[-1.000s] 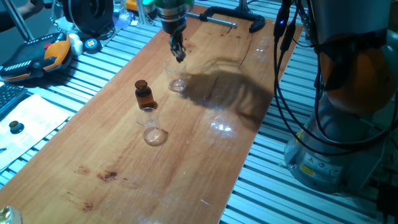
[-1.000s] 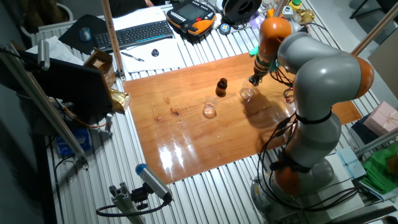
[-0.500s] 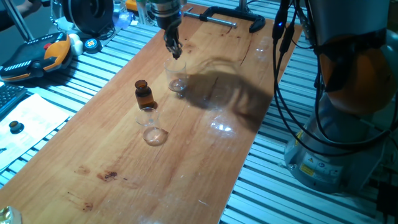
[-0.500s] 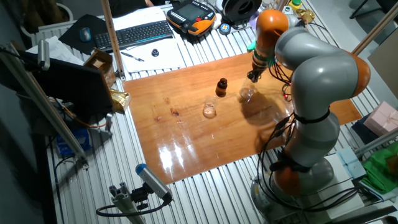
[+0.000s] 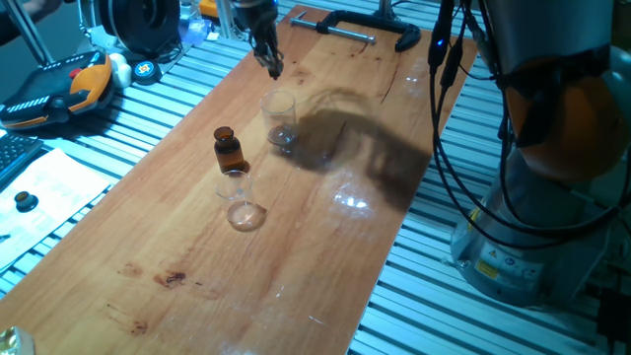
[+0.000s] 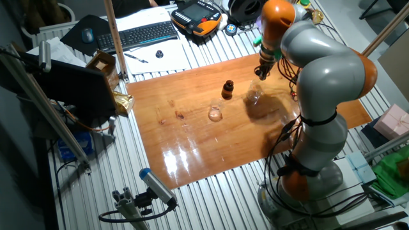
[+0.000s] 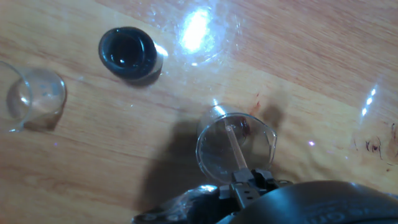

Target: Transfer liquid using a dropper

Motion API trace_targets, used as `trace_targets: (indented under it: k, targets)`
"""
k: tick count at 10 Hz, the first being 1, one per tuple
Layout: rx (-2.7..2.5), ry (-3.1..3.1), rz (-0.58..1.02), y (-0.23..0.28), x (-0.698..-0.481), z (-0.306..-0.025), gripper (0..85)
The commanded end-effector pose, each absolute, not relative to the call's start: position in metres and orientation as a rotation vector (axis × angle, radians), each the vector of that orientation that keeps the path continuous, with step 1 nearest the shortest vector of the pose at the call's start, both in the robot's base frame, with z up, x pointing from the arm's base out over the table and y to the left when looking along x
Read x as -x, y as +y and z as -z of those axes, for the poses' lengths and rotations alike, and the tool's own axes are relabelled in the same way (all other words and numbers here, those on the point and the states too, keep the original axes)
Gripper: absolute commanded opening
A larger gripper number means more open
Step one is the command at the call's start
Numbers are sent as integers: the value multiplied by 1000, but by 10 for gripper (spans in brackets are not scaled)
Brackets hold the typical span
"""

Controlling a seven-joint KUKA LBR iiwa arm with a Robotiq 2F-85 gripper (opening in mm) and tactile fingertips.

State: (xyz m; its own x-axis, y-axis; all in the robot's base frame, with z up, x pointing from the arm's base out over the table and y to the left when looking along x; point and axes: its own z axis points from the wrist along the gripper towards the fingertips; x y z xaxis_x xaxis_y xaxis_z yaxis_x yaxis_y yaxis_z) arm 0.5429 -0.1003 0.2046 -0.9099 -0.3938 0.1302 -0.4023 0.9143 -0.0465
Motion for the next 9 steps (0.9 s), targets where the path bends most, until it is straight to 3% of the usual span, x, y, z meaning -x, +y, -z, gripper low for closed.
trace_targets:
  k: [1, 9]
  targets:
    - [-615, -2952, -110, -99, -543, -208, 10]
    - [-534, -2905, -64, -81, -539, -238, 10]
